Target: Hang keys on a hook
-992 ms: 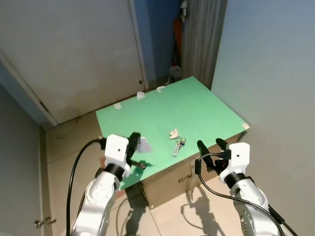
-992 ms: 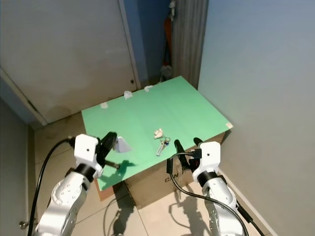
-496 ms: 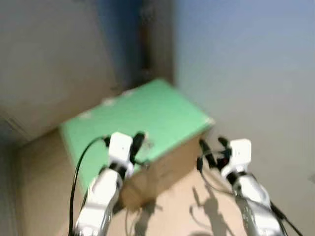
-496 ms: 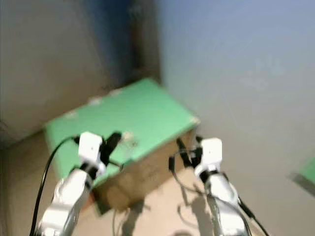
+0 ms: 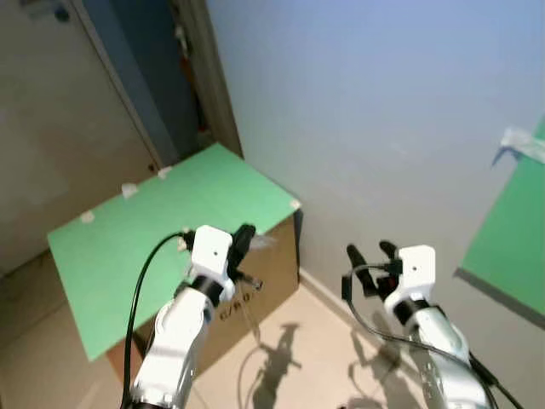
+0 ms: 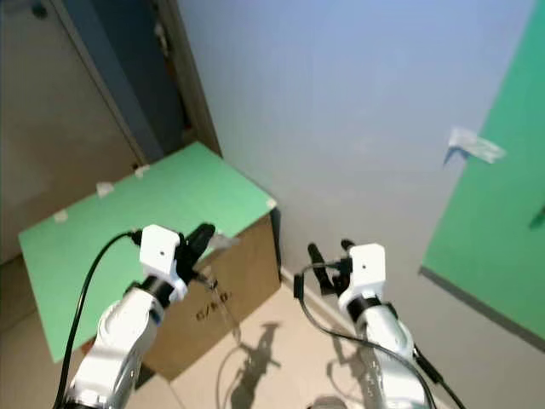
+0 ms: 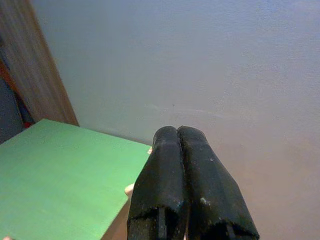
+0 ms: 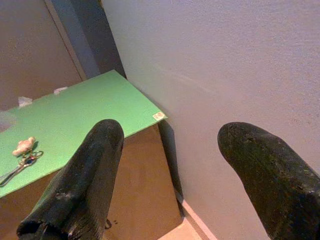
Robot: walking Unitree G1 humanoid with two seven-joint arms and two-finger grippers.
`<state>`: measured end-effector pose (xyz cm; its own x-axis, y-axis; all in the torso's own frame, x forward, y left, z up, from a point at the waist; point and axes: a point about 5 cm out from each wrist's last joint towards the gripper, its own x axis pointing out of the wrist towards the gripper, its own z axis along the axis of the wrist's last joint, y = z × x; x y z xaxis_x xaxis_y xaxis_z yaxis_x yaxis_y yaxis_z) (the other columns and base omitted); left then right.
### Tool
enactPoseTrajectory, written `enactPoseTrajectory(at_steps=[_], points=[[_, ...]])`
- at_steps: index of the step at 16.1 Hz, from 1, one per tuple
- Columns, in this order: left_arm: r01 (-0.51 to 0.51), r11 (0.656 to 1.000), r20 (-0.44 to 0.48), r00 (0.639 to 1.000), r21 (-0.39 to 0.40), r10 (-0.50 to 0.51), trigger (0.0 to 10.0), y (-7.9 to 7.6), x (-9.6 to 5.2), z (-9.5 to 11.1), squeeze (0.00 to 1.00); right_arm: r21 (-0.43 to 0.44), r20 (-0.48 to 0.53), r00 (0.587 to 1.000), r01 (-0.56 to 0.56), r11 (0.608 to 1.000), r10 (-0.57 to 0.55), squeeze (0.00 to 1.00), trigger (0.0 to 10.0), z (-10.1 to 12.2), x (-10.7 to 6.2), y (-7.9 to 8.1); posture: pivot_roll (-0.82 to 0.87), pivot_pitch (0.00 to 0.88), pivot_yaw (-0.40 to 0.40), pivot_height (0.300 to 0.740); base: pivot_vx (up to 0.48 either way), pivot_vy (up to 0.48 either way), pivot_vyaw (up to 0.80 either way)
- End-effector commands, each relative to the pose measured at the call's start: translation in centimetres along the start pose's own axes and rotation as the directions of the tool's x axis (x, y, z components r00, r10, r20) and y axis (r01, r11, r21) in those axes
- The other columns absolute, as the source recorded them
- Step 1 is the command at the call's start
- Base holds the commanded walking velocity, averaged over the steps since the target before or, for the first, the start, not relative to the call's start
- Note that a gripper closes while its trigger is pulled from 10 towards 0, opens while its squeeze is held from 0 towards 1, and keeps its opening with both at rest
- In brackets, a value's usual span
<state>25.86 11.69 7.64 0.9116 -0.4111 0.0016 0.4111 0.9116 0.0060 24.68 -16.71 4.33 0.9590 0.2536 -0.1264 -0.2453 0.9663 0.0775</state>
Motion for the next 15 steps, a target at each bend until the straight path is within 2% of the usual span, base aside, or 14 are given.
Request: enactPoseTrajectory(at_steps=[1, 2, 3, 15], points=[[-0.014, 1.0, -0.009, 1.0, 0.018, 0.014, 0.0, 0.8, -0.28, -0.12, 0.0, -0.005, 0.015, 1.0, -0.024, 1.0, 0.024, 0.0, 10.0, 0.25, 0.31, 0.8, -0.27, 0.0, 0.14, 0.723, 0.0, 0.0, 0.0], [-0.012, 1.0, -0.015, 1.0, 0.021, 0.012, 0.0, 0.83, -0.27, -0.25, 0.0, -0.016, -0.008, 1.0, -0.021, 1.0, 0.021, 0.0, 10.0, 0.1, 0.32, 0.72, -0.27, 0.0, 0.142, 0.723, 0.0, 0.0, 0.0], [-0.008, 1.0, -0.018, 1.0, 0.02, 0.008, 0.0, 0.87, -0.24, -0.36, 0.0, 0.008, 0.008, 1.0, -0.019, 1.0, 0.019, 0.0, 10.0, 0.24, 0.38, 0.7, -0.27, 0.0, 0.144, 0.723, 0.0, 0.0, -0.43], [0.016, 0.999, -0.019, 1.0, 0.031, -0.015, 0.0, 0.82, -0.04, -0.67, 0.0, -0.004, -0.005, 1.0, -0.031, 1.0, 0.031, 0.0, 10.0, 0.21, 0.44, 0.31, -0.27, 0.0, 0.133, 0.723, 0.0, 0.0, -0.61]])
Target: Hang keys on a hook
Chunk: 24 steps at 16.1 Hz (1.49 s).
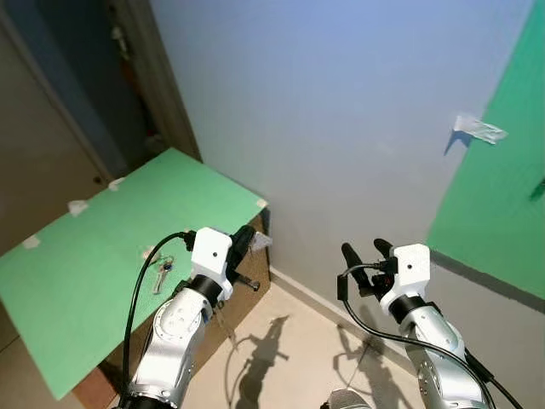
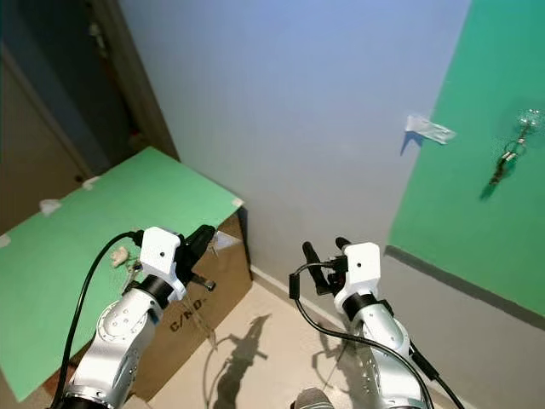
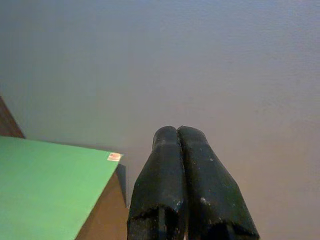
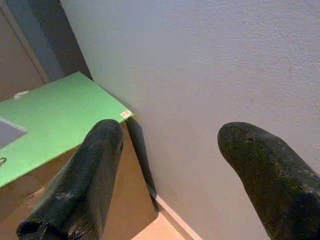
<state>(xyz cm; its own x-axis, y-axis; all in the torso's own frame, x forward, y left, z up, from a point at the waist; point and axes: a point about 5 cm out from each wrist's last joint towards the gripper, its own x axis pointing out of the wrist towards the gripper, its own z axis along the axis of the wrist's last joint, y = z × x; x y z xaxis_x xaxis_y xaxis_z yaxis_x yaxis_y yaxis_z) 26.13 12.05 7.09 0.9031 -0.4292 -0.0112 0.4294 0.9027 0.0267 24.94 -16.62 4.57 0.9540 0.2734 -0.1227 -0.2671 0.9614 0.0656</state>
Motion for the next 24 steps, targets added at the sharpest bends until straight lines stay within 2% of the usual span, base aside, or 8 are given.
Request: enactPoseTrajectory(at_steps=[1, 5, 11, 21, 24], points=[[-0.002, 1.0, -0.007, 1.0, 0.011, 0.002, 0.0, 0.34, -0.17, -0.15, 0.0, 0.011, -0.008, 1.0, -0.01, 1.0, 0.01, 0.0, 10.0, -0.09, 0.18, 0.3, -0.27, 0.0, 0.134, 0.723, 0.0, 0.0, -0.62], [0.014, 1.0, -0.004, 1.0, 0.008, -0.014, 0.0, 0.2, -0.17, -0.1, 0.0, 0.015, -0.008, 1.0, -0.009, 1.0, 0.01, 0.0, 10.0, -0.12, 0.13, 0.34, -0.27, 0.0, 0.136, 0.723, 0.0, 0.074, -0.61], [0.054, 0.998, 0.0, 0.999, 0.011, -0.054, 0.0, -0.34, -0.05, 0.11, 0.0, 0.021, -0.014, 1.0, -0.006, 1.0, 0.006, 0.0, 10.0, -0.34, -0.08, 0.46, -0.28, 0.0, 0.14, 0.723, 0.0, 0.467, -0.61], [0.062, 0.998, -0.007, 0.998, 0.009, -0.062, 0.0, -0.46, 0.22, 0.06, 0.0, 0.012, -0.016, 1.0, 0.01, 1.0, -0.009, 0.0, 10.0, -0.58, -0.47, 0.34, -0.29, 0.0, 0.146, 0.723, 0.0, 0.0, -0.58], [0.06, 0.998, -0.005, 0.998, 0.003, -0.06, 0.0, -0.43, 0.12, 0.08, 0.0, 0.002, -0.011, 1.0, 0.015, 1.0, -0.015, 0.0, 10.0, -0.49, -0.45, 0.32, -0.29, 0.0, 0.143, 0.723, 0.0, 0.0, 0.0]])
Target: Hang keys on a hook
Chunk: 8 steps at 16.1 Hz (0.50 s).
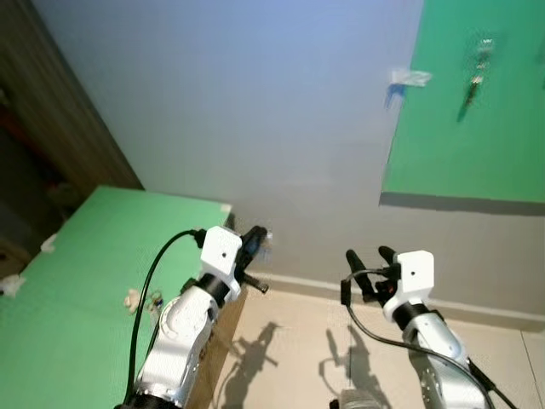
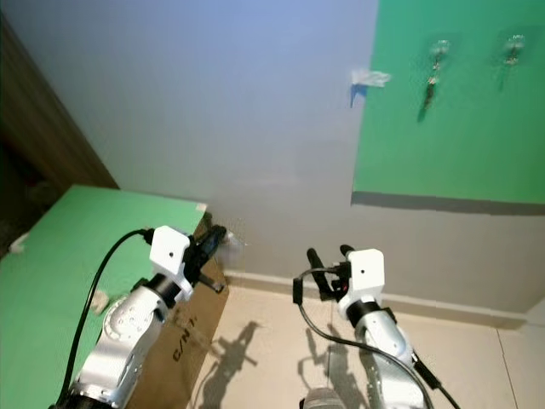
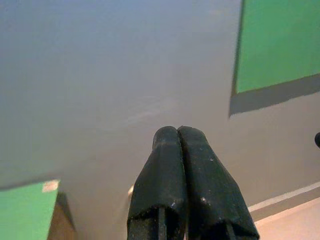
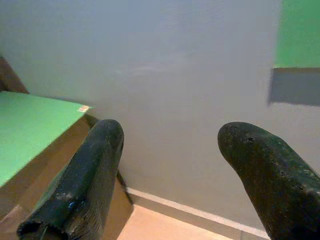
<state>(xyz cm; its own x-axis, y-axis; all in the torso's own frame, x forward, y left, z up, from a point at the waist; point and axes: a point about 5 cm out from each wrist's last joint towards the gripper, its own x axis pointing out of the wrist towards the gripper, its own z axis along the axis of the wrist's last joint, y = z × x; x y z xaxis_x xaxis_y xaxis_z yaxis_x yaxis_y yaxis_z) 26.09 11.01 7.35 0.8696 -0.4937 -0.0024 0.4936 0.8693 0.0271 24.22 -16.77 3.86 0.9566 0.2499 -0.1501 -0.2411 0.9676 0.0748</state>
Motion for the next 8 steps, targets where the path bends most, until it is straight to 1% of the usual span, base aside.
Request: enactPoseTrajectory(at_steps=[1, 2, 3, 4, 6, 7, 8], points=[[-0.015, 1.0, -0.016, 1.0, 0.003, 0.015, 0.0, 0.55, -0.34, -0.2, 0.0, -0.012, 0.016, 1.0, -0.008, 1.0, 0.008, 0.0, 10.0, 0.34, 0.21, 0.26, -0.29, 0.0, 0.142, 0.723, 0.0, 0.0, 0.0], [-0.019, 1.0, -0.017, 1.0, 0.008, 0.019, 0.0, 0.62, -0.34, -0.19, 0.0, -0.011, 0.015, 1.0, -0.007, 1.0, 0.008, 0.0, 10.0, 0.35, 0.23, 0.24, -0.29, 0.0, 0.141, 0.723, 0.0, 0.0, 0.0], [-0.024, 1.0, -0.017, 1.0, 0.015, 0.025, 0.0, 0.69, -0.34, -0.17, 0.0, -0.013, 0.016, 1.0, -0.01, 1.0, 0.01, 0.0, 10.0, 0.38, 0.26, 0.27, -0.29, 0.0, 0.14, 0.723, 0.0, -0.416, 0.0], [-0.017, 1.0, -0.016, 1.0, 0.017, 0.018, 0.0, 0.66, -0.33, -0.14, 0.0, -0.012, 0.019, 1.0, -0.011, 1.0, 0.011, 0.0, 10.0, 0.44, 0.33, 0.28, -0.29, 0.0, 0.141, 0.723, 0.24, -0.412, 0.0], [-0.003, 0.999, -0.012, 1.0, 0.032, 0.004, 0.0, 0.59, -0.32, -0.07, 0.0, -0.03, 0.005, 1.0, -0.004, 1.0, 0.004, 0.0, 10.0, 0.32, 0.4, 0.16, -0.29, 0.0, 0.141, 0.723, 0.0, -0.414, 0.0], [0.011, 1.0, -0.021, 1.0, 0.013, -0.01, 0.0, 0.45, -0.31, -0.19, 0.0, -0.006, -0.001, 1.0, -0.004, 1.0, 0.004, 0.0, 10.0, 0.16, 0.42, 0.19, -0.29, 0.0, 0.143, 0.718, 0.0, -0.416, 0.0], [0.017, 1.0, -0.02, 1.0, 0.02, -0.017, 0.0, 0.36, -0.3, -0.18, 0.0, -0.002, 0.005, 1.0, -0.003, 1.0, 0.003, 0.0, 10.0, 0.18, 0.37, 0.16, -0.29, 0.0, 0.143, 0.705, 0.0, -0.416, 0.0]])
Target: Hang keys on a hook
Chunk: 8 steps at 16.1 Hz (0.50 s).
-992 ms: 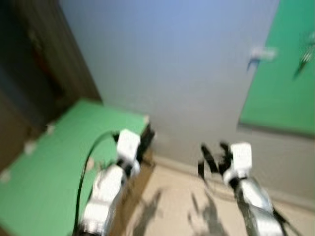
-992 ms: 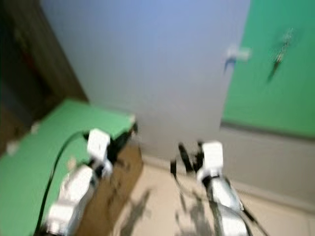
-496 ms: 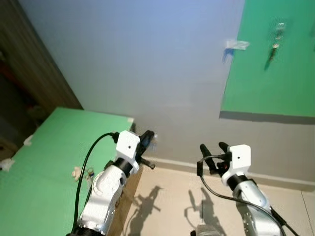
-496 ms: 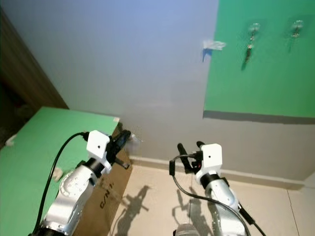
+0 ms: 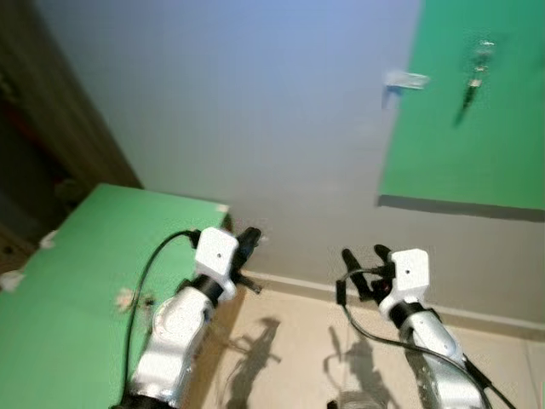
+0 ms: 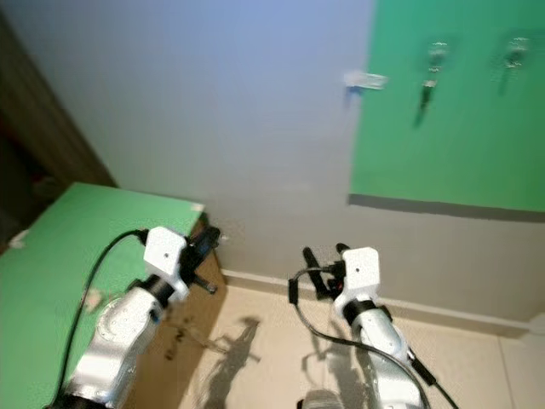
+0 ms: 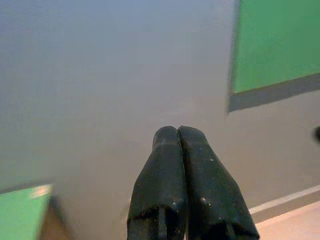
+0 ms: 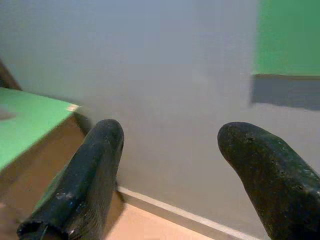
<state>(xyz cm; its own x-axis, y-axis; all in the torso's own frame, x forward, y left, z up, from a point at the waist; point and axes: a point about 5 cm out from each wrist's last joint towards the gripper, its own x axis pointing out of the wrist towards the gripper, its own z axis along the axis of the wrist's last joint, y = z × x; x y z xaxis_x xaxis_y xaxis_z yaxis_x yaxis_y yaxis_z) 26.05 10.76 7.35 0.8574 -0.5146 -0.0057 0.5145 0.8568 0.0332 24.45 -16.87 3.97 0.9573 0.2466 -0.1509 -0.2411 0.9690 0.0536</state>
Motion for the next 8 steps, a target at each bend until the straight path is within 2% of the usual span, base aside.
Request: enactPoseTrajectory(at_steps=[1, 5, 8], points=[[-0.003, 1.0, -0.016, 1.0, 0.017, 0.004, 0.0, 0.51, -0.39, -0.18, 0.0, 0.018, 0.004, 1.0, -0.006, 1.0, 0.006, 0.0, 10.0, 0.01, 0.16, 0.28, -0.29, 0.0, 0.146, 0.695, 0.0, -0.416, 0.0], [0.011, 1.0, -0.019, 1.0, 0.02, -0.011, 0.0, 0.21, -0.43, -0.27, 0.0, 0.016, 0.002, 1.0, 0.003, 1.0, -0.003, 0.0, 10.0, -0.11, 0.0, 0.15, -0.29, 0.0, 0.146, 0.668, 0.0, -0.416, 0.0], [0.017, 1.0, -0.019, 1.0, 0.02, -0.017, 0.0, 0.2, -0.43, -0.35, 0.0, 0.016, -0.004, 1.0, -0.003, 1.0, 0.003, 0.0, 10.0, -0.29, -0.06, 0.09, -0.3, 0.0, 0.146, 0.652, 0.24, -0.412, -0.47]])
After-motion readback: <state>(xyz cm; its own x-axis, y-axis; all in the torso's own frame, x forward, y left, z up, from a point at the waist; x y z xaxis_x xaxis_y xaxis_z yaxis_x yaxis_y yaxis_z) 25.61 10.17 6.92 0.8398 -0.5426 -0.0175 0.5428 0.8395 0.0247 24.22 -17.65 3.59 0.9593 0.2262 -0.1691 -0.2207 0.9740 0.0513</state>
